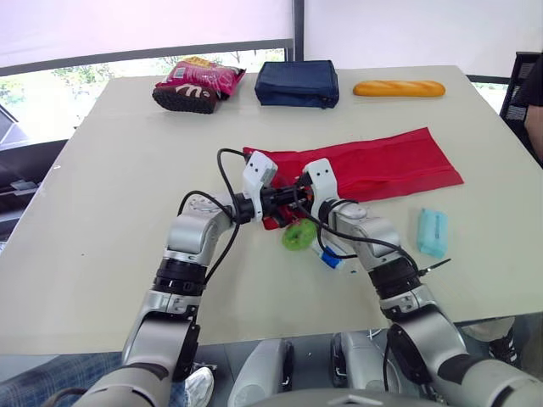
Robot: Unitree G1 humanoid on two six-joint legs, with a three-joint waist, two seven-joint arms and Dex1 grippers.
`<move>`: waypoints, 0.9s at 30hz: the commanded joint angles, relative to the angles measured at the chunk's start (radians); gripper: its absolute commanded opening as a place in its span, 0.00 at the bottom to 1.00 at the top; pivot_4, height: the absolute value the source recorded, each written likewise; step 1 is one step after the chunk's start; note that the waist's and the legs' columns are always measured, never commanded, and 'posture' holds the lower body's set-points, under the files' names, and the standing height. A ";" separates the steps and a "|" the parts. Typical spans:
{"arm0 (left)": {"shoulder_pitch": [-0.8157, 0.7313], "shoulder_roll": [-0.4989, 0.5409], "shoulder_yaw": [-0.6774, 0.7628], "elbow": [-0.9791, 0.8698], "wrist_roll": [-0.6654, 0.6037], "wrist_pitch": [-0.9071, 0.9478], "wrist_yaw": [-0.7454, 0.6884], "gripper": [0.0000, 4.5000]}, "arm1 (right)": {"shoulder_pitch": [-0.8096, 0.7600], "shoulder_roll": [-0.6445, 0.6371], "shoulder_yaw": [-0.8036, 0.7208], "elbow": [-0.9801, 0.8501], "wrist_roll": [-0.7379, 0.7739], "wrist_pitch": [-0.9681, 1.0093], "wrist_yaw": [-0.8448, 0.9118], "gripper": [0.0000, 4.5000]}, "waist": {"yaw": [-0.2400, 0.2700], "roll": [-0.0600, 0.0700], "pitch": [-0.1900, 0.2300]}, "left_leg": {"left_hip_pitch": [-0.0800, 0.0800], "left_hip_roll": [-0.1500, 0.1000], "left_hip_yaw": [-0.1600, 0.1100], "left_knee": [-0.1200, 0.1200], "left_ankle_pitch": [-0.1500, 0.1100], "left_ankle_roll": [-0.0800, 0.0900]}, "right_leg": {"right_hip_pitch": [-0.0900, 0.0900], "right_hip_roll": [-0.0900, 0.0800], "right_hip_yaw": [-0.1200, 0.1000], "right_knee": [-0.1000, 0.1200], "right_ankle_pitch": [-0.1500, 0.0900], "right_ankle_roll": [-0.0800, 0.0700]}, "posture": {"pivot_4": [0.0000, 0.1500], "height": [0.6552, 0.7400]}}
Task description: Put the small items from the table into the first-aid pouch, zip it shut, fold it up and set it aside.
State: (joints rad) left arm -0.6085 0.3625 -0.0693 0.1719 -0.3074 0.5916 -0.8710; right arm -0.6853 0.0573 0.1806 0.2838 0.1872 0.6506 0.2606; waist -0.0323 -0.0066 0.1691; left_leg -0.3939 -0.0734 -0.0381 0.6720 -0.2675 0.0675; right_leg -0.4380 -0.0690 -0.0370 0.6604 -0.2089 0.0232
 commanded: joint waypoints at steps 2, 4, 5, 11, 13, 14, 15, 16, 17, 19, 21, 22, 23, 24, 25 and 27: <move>-0.019 0.033 -0.008 0.098 0.027 -0.061 -0.028 0.00 | -0.012 -0.022 0.003 -0.120 0.016 0.004 0.061 0.00 | 0.000 0.000 0.000 | 0.000 0.000 0.000 0.000 0.000 0.000 | 0.000 0.000 0.000 0.000 0.000 0.000 | 1.00 0.99; -0.036 0.048 -0.005 0.147 0.038 -0.098 -0.037 0.00 | 0.003 -0.042 0.012 -0.163 0.020 0.026 0.085 0.00 | 0.000 0.000 0.000 | -0.001 0.000 0.000 0.000 0.000 0.000 | -0.001 0.000 0.000 0.000 0.000 0.000 | 1.00 0.99; -0.047 0.056 -0.003 0.173 0.040 -0.114 -0.045 0.00 | 0.013 -0.057 0.020 -0.195 0.024 0.042 0.104 0.00 | 0.000 0.000 0.000 | -0.002 0.000 0.000 0.000 0.000 0.000 | -0.002 0.000 0.000 0.000 0.000 0.000 | 1.00 0.99; -0.082 0.089 0.001 0.281 0.054 -0.187 -0.109 0.00 | 0.055 -0.132 -0.002 -0.384 0.077 0.130 0.171 0.00 | -0.003 0.000 0.000 | -0.005 -0.001 0.001 0.000 0.000 0.000 | -0.005 0.000 0.001 0.000 0.000 0.000 | 1.00 0.99; -0.083 0.095 0.001 0.294 0.054 -0.197 -0.125 0.00 | 0.066 -0.151 -0.026 -0.435 0.101 0.142 0.181 0.00 | -0.001 0.000 0.000 | -0.005 -0.001 0.001 0.000 0.000 0.000 | -0.005 0.000 0.000 0.000 0.000 0.000 | 1.00 0.99; -0.083 0.099 0.003 0.301 0.053 -0.202 -0.132 0.00 | 0.074 -0.163 -0.040 -0.463 0.114 0.149 0.185 0.00 | -0.001 0.000 0.000 | -0.005 -0.001 0.000 0.000 0.000 0.000 | -0.005 -0.001 0.000 0.000 0.000 0.000 | 1.00 0.99; -0.083 0.103 0.007 0.306 0.049 -0.200 -0.139 0.00 | 0.086 -0.179 -0.053 -0.493 0.125 0.154 0.190 0.00 | -0.001 0.000 0.000 | -0.005 -0.001 0.001 0.000 0.000 0.000 | -0.005 -0.001 0.000 0.000 0.000 0.000 | 1.00 0.99; -0.083 0.107 0.010 0.312 0.047 -0.201 -0.145 0.00 | 0.100 -0.197 -0.063 -0.522 0.137 0.161 0.197 0.00 | 0.000 0.000 0.000 | -0.005 -0.001 0.001 0.000 0.000 0.000 | -0.005 -0.001 0.000 0.000 0.000 0.000 | 1.00 0.99; -0.083 0.112 0.013 0.319 0.049 -0.203 -0.148 0.00 | 0.118 -0.215 -0.074 -0.555 0.153 0.171 0.206 0.00 | 0.001 0.000 0.000 | -0.005 -0.001 0.001 0.000 0.000 0.000 | -0.005 -0.001 0.000 0.000 0.000 0.000 | 1.00 0.99; -0.084 0.117 0.016 0.327 0.050 -0.205 -0.152 0.00 | 0.144 -0.241 -0.080 -0.598 0.170 0.183 0.214 0.00 | 0.001 0.000 0.000 | -0.005 -0.001 0.001 0.000 0.000 0.000 | -0.005 -0.001 0.000 0.000 0.000 0.000 | 1.00 0.99; -0.085 0.121 0.020 0.330 0.045 -0.202 -0.158 0.00 | 0.166 -0.264 -0.074 -0.635 0.185 0.198 0.223 0.00 | -0.001 0.000 0.000 | -0.005 -0.001 0.001 0.000 0.000 0.000 | -0.005 -0.001 0.001 0.000 0.000 0.000 | 1.00 0.99; -0.085 0.124 0.022 0.332 0.043 -0.201 -0.162 0.00 | 0.177 -0.275 -0.067 -0.656 0.192 0.207 0.230 0.00 | -0.001 0.000 0.000 | -0.005 -0.001 0.001 0.000 0.000 0.000 | -0.005 -0.001 0.001 0.001 0.000 0.000 | 1.00 0.99; -0.085 0.126 0.022 0.334 0.042 -0.201 -0.166 0.00 | 0.185 -0.283 -0.054 -0.677 0.200 0.219 0.237 0.00 | 0.000 0.000 0.000 | -0.005 -0.001 0.001 0.000 0.000 0.000 | -0.005 -0.001 0.001 0.001 0.000 0.000 | 1.00 0.99; -0.085 0.127 0.023 0.336 0.043 -0.201 -0.168 0.00 | 0.190 -0.287 -0.043 -0.693 0.208 0.228 0.243 0.00 | -0.001 0.000 0.000 | -0.005 0.000 0.001 0.000 0.000 0.000 | -0.005 -0.001 0.000 0.001 0.000 0.000 | 1.00 0.99; -0.086 0.127 0.023 0.338 0.044 -0.202 -0.170 0.00 | 0.192 -0.289 -0.032 -0.707 0.217 0.235 0.248 0.00 | -0.001 0.000 0.000 | -0.005 0.000 0.001 0.000 0.000 0.000 | -0.005 -0.001 0.000 0.001 0.000 0.000 | 1.00 0.99; -0.086 0.127 0.023 0.339 0.044 -0.201 -0.174 0.00 | 0.194 -0.289 -0.010 -0.728 0.229 0.246 0.256 0.00 | 0.000 0.000 0.000 | -0.005 0.000 0.001 0.000 0.000 0.000 | -0.005 -0.001 0.001 0.001 0.000 0.000 | 1.00 0.99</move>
State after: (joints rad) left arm -0.6830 0.4752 -0.0680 0.5061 -0.2587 0.3993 -1.0323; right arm -0.4863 -0.2311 0.1535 -0.3856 0.3861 0.8917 0.5019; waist -0.0327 -0.0068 0.1693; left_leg -0.3991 -0.0738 -0.0370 0.6719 -0.2675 0.0677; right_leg -0.4428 -0.0697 -0.0365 0.6612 -0.2088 0.0232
